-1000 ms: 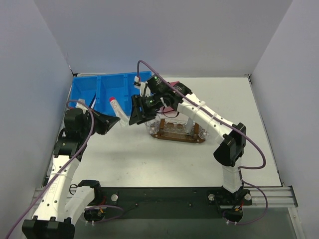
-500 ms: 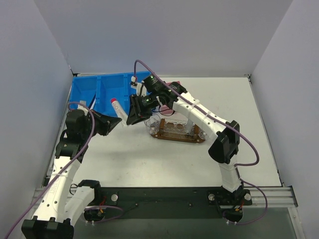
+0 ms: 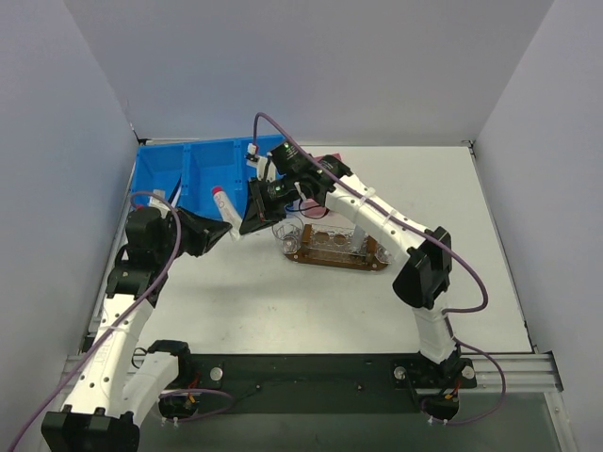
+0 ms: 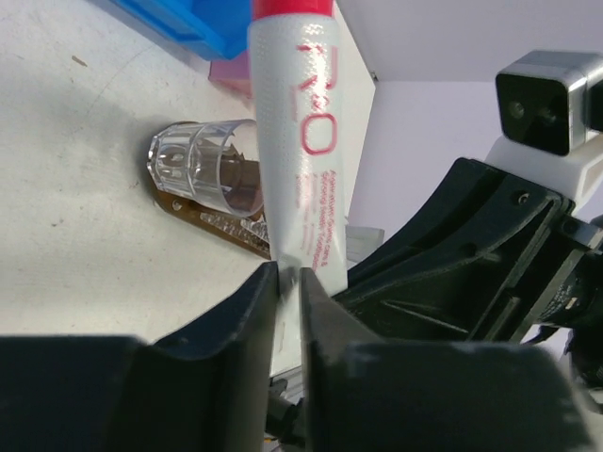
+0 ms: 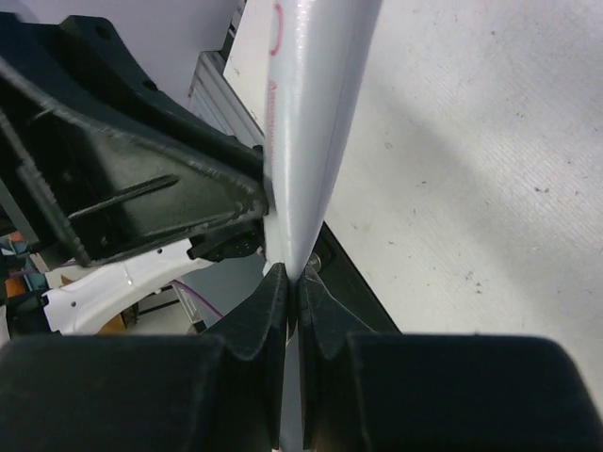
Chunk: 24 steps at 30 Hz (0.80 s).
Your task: Prepare toiletry sets of a toothbrush and toothpaste on the tray
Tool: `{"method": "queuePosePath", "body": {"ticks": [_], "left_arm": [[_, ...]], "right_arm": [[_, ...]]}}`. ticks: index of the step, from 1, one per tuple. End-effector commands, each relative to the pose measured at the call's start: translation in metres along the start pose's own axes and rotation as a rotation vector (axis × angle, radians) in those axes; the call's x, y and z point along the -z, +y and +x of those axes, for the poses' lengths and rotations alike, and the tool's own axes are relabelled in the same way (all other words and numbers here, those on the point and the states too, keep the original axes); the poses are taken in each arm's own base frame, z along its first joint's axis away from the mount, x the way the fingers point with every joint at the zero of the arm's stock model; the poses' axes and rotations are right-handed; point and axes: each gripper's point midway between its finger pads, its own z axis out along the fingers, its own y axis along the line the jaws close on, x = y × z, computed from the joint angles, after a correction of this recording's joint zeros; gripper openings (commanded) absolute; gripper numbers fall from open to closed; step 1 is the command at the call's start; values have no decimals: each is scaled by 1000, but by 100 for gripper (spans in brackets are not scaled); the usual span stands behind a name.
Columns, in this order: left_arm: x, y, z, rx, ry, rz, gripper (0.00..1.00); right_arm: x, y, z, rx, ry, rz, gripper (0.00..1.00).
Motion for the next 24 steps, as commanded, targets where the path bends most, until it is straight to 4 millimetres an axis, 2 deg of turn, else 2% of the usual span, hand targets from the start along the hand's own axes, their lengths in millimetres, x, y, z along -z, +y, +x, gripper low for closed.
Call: {"method": "queuePosePath", "body": {"ticks": [1, 3, 4, 5, 8, 10, 14, 18, 19, 20, 22, 24], "left_arm": [[13, -42, 0, -158, 11, 139, 42], [18, -47, -2, -200, 3, 139, 53], [18, -46, -3, -241, 0, 134, 62], [20, -44, -2, -257, 4, 123, 64], [28, -47, -5, -331, -21, 117, 66], [31, -48, -7, -373, -36, 116, 67], [33, -58, -2, -517, -23, 193, 67], [42, -74, 11, -751, 5, 308, 67], [48, -80, 23, -844, 47, 373, 69], [52, -87, 29, -893, 65, 422, 70], [56, -91, 51, -974, 153, 507, 72], [58, -93, 66, -1016, 220, 568, 72]], "right_arm": [[21, 21, -11, 99, -93, -17, 0], [30, 19, -8, 109, -107, -4, 0], [32, 19, -8, 117, -112, 0, 0], [37, 18, -4, 117, -110, 2, 0], [50, 17, 2, 136, -119, 6, 0], [51, 9, 13, 130, -97, 17, 0], [66, 13, 37, 151, -45, -11, 0], [84, 5, 71, 158, 33, 20, 0], [85, -3, 82, 140, 59, 34, 0], [93, -2, 88, 139, 62, 30, 0], [98, -11, 110, 96, 115, 38, 0], [112, -12, 126, 79, 138, 43, 0]]}}
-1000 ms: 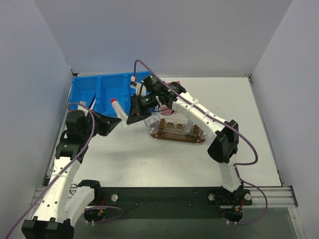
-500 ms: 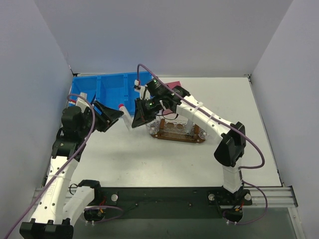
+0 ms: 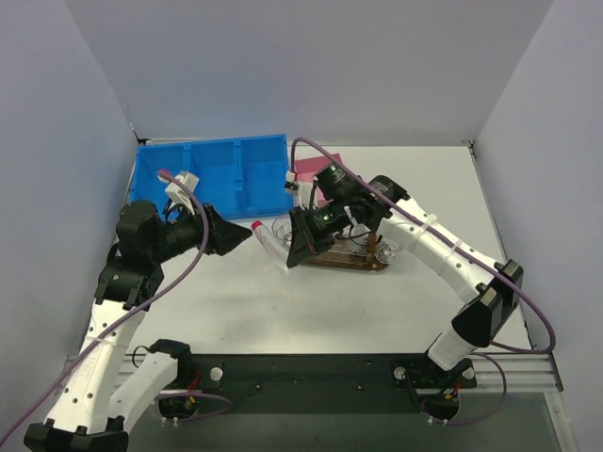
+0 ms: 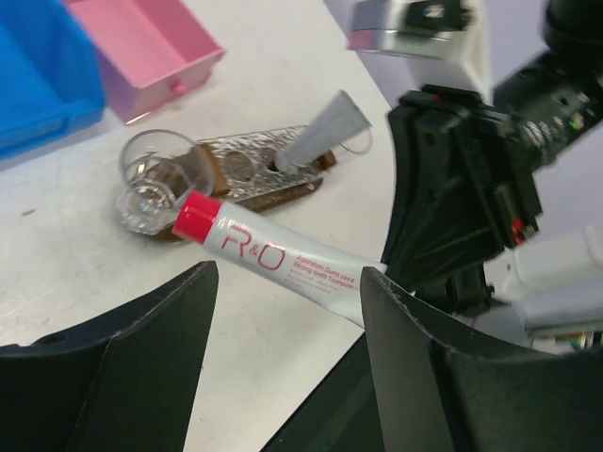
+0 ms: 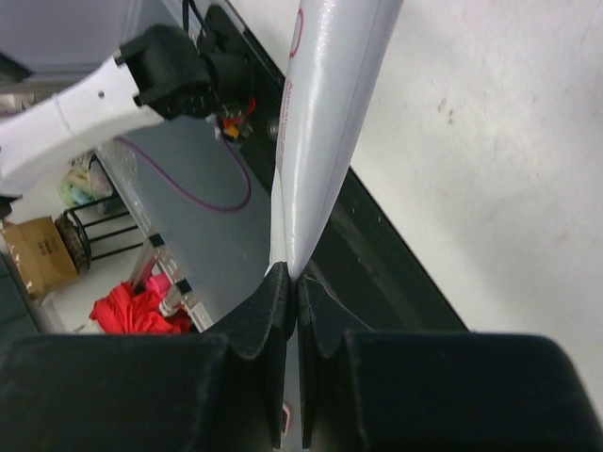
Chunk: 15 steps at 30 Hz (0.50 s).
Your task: Prepare toiletry sets of a toothbrush and toothpaste on the tray
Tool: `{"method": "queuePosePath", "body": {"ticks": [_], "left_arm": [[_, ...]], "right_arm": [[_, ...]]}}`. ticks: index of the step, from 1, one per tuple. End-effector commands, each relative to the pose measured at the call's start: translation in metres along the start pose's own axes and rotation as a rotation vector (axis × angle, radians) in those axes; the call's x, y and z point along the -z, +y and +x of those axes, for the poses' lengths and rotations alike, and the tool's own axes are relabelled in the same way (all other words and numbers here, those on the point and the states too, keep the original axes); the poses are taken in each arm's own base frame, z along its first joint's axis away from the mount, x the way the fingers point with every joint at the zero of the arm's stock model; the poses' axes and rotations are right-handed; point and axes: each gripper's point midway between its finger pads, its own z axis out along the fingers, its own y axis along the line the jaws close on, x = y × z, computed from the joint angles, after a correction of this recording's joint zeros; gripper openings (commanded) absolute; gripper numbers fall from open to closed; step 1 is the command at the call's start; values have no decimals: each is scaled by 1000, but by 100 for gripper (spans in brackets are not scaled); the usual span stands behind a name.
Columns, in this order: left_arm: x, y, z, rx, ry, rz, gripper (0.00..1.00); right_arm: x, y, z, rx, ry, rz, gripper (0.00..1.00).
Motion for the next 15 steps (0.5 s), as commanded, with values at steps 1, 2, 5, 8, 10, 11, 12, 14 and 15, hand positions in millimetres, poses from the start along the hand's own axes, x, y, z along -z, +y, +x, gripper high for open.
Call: {"method": "queuePosePath", "body": {"ticks": [1, 2, 5, 8, 10, 11, 12, 14, 15], "left_arm": [[5, -60, 1, -326, 39, 299, 72], [3, -63, 5, -339, 57, 317, 72], [-4, -77, 31, -423, 154, 391, 72], [-13, -86, 60, -516, 267, 445, 73], [-22, -88, 70, -588, 306, 458, 75], [-23, -97, 79, -615, 325, 493, 76], [-25, -101, 81, -650, 327, 508, 77], [-32, -107, 88, -682, 342, 538, 78], [-32, -114, 95, -710, 351, 567, 78]], "right_arm": [[28, 4, 44, -11, 86, -30, 0], [36, 0, 57, -35, 112, -19, 0], [47, -5, 80, -61, 163, -21, 0], [58, -6, 93, -92, 189, -45, 0], [62, -2, 100, -122, 206, -91, 0], [65, 0, 104, -133, 221, -107, 0], [66, 1, 106, -144, 230, -118, 0], [71, 7, 114, -163, 264, -150, 0], [73, 10, 117, -166, 274, -158, 0]]}}
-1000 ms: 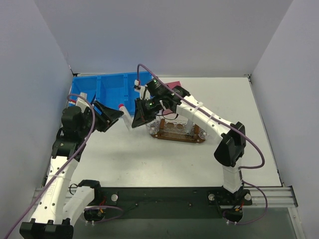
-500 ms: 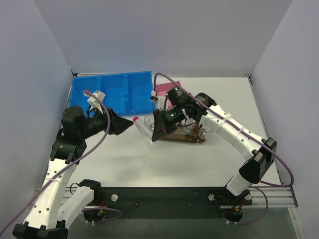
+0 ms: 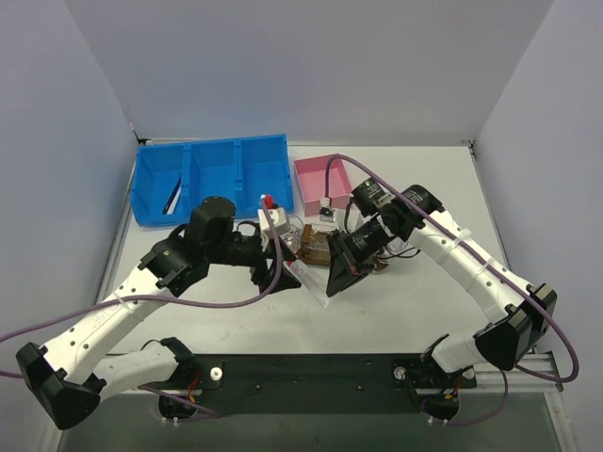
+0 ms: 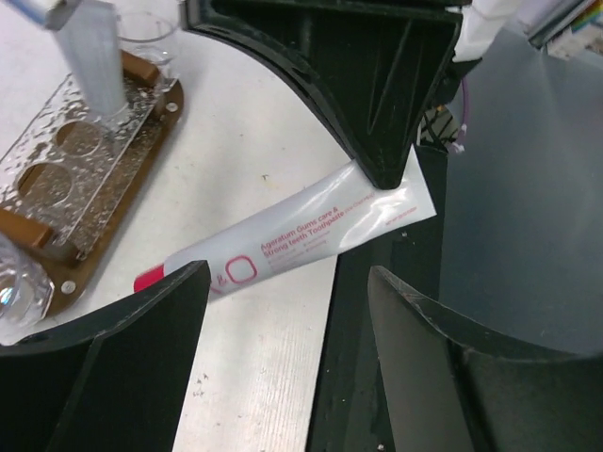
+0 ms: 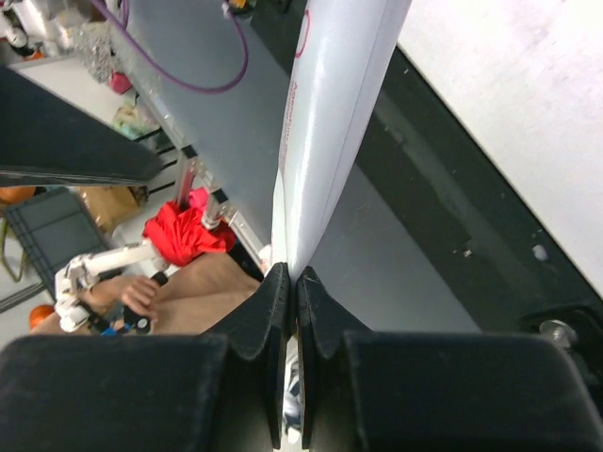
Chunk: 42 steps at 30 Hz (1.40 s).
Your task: Prepare toiletry sets of a toothbrush and toothpaste on the tray
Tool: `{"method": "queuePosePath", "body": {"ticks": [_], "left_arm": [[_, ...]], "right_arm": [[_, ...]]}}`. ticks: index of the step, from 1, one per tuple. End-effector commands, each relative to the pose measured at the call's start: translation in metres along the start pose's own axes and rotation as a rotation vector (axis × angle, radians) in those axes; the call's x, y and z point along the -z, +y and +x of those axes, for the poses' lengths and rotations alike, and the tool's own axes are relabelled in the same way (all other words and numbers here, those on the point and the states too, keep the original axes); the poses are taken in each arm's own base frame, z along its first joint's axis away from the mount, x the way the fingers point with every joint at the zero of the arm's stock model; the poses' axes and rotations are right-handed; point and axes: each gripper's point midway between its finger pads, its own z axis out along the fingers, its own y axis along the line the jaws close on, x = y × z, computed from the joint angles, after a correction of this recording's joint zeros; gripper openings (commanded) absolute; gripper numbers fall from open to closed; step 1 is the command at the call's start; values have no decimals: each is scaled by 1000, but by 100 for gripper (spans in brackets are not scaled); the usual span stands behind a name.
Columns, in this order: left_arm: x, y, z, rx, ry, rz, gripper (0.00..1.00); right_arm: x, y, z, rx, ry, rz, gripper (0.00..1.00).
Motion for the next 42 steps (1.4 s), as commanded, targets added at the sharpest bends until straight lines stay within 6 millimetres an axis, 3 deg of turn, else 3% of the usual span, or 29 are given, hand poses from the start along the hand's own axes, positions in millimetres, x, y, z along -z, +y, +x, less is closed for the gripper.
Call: {"method": "queuePosePath", "body": {"ticks": [1, 11, 18, 29, 32, 36, 42], "left_arm": [[-14, -14, -13, -213, -1, 48, 79], [-39, -32, 21, -280, 49, 163, 81], [-41, -44, 27, -290, 56, 219, 85], [-47, -42, 38, -279, 61, 235, 86], [-49, -38, 41, -276, 66, 222, 78], [-48, -37, 42, -271, 67, 206, 58], [-46, -34, 42, -263, 65, 181, 41]], "right_arm": [[13, 23, 33, -6, 94, -120, 0], [14, 29, 58, -47, 146, -130, 0], [16, 32, 54, -48, 151, -139, 0], [17, 49, 40, -43, 162, -194, 0], [17, 50, 39, -42, 165, -197, 0], [16, 48, 37, -42, 159, -183, 0], [18, 46, 21, -25, 118, -151, 0]]}}
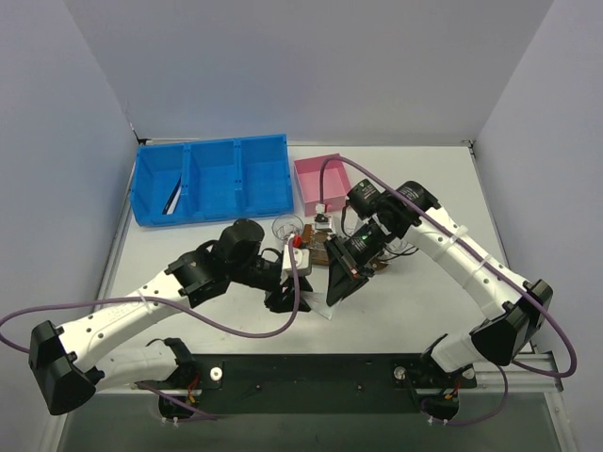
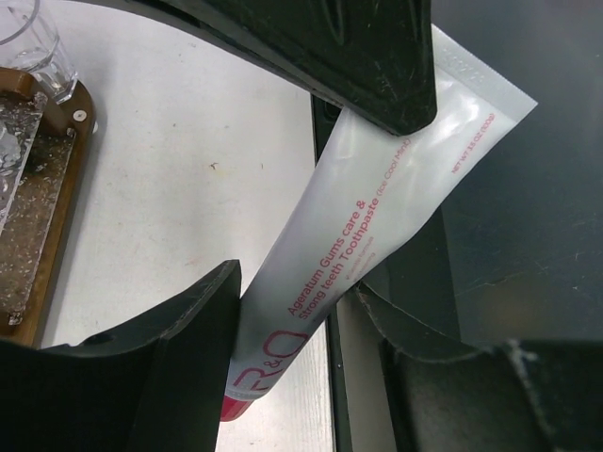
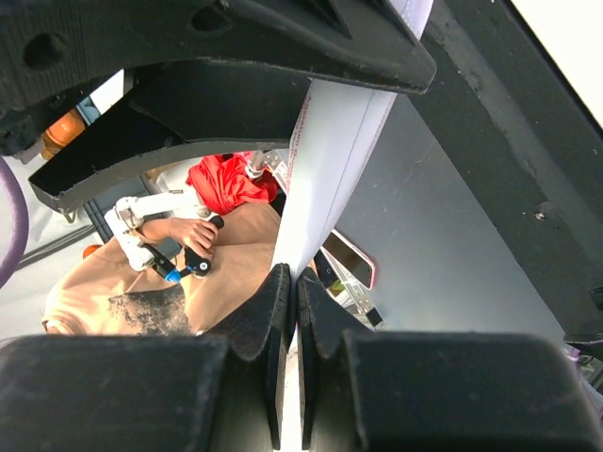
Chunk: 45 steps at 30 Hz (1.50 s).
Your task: Prepare toiletry sets of a toothbrush and toothpaste on the tray
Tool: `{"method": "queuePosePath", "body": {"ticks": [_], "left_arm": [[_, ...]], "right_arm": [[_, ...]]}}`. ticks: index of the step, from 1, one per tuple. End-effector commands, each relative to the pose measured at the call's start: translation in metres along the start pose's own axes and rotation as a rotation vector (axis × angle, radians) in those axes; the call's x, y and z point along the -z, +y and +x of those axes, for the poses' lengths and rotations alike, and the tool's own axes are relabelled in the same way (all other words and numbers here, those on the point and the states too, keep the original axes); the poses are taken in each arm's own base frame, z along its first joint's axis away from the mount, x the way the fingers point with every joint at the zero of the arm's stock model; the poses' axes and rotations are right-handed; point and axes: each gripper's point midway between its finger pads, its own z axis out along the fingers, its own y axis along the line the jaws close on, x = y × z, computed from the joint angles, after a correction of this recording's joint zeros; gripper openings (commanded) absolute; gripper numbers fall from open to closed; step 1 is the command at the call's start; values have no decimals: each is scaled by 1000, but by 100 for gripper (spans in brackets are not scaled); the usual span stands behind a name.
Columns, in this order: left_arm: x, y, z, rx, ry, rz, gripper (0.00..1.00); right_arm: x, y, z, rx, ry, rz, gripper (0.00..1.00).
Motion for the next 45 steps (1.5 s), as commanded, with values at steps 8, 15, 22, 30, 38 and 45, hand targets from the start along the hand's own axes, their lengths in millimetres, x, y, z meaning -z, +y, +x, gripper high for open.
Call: {"method": "queuePosePath", "body": {"ticks": [8, 15, 22, 30, 38, 45], "left_arm": [[8, 33, -9, 57, -42, -213, 20], [12, 64, -19, 202, -102, -308, 15], [8, 69, -24, 286, -148, -296, 15], [10, 68, -22, 290, -139, -294, 15], [9, 68, -20, 302, -135, -298, 14], [10, 72, -19, 309, -135, -317, 16]], "right_arm": [[27, -12, -48, -16, -232, 171, 27], [44, -32, -76, -43, -465, 317, 44], [47, -41, -93, -31, -584, 432, 45], [48, -46, -110, -16, -644, 490, 45], [35, -42, -113, 1, -584, 446, 38], [27, -40, -113, -5, -548, 415, 2]]}}
